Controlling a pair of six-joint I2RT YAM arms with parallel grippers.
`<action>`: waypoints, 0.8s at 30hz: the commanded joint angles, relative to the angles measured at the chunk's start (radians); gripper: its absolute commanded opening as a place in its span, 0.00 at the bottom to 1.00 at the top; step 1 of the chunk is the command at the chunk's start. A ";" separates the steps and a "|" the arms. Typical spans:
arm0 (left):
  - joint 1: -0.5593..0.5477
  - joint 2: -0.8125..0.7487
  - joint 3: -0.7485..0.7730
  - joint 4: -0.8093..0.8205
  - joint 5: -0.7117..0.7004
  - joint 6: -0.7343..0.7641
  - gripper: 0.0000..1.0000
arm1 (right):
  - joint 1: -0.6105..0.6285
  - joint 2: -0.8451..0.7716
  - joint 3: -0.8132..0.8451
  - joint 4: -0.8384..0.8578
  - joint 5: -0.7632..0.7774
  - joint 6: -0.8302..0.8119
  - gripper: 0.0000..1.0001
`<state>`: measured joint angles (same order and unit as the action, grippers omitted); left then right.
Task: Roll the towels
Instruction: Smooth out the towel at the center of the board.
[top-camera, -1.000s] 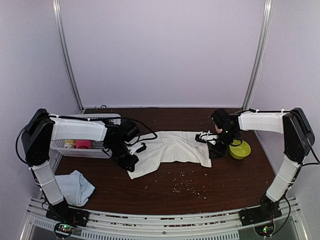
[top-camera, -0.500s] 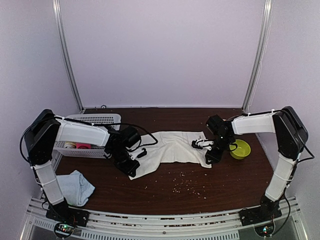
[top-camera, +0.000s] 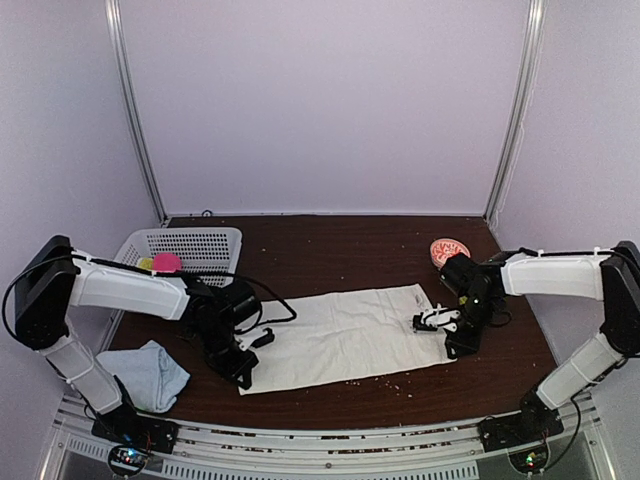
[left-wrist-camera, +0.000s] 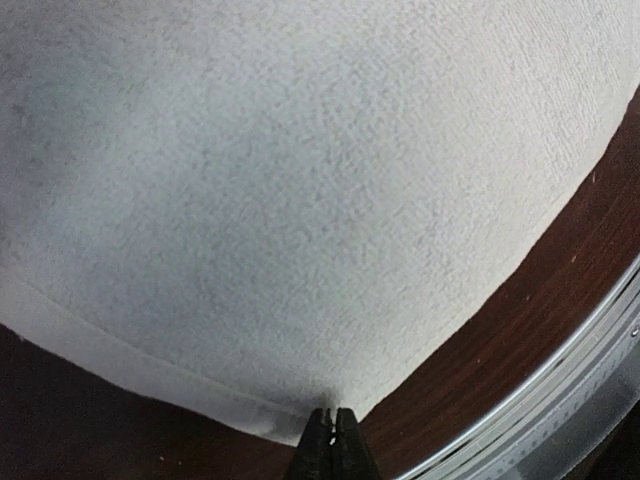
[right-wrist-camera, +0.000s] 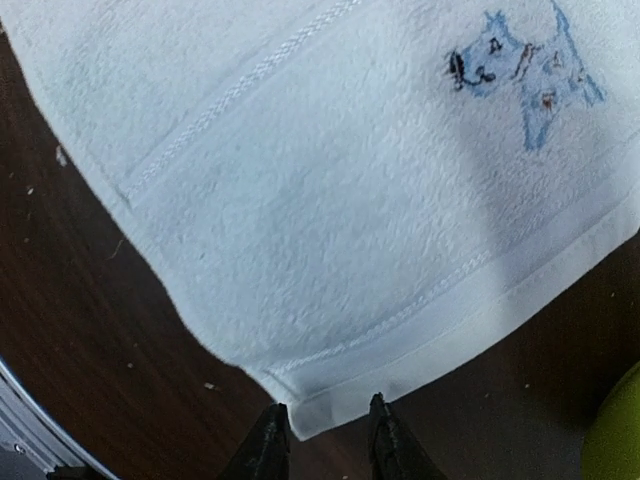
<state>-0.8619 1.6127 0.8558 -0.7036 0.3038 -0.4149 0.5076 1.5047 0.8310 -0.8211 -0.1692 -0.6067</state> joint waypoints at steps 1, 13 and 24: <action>-0.003 -0.062 0.052 -0.130 -0.028 -0.004 0.00 | 0.007 -0.141 0.012 -0.136 -0.031 -0.043 0.29; 0.105 0.124 0.472 -0.209 -0.285 0.109 0.18 | -0.082 0.089 0.382 -0.091 -0.096 0.029 0.32; 0.153 0.315 0.573 -0.090 -0.407 0.041 0.00 | -0.125 0.363 0.545 0.130 -0.026 0.212 0.30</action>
<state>-0.7120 1.8927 1.3895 -0.8448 -0.0414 -0.3462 0.3817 1.8320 1.3640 -0.7784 -0.2237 -0.4793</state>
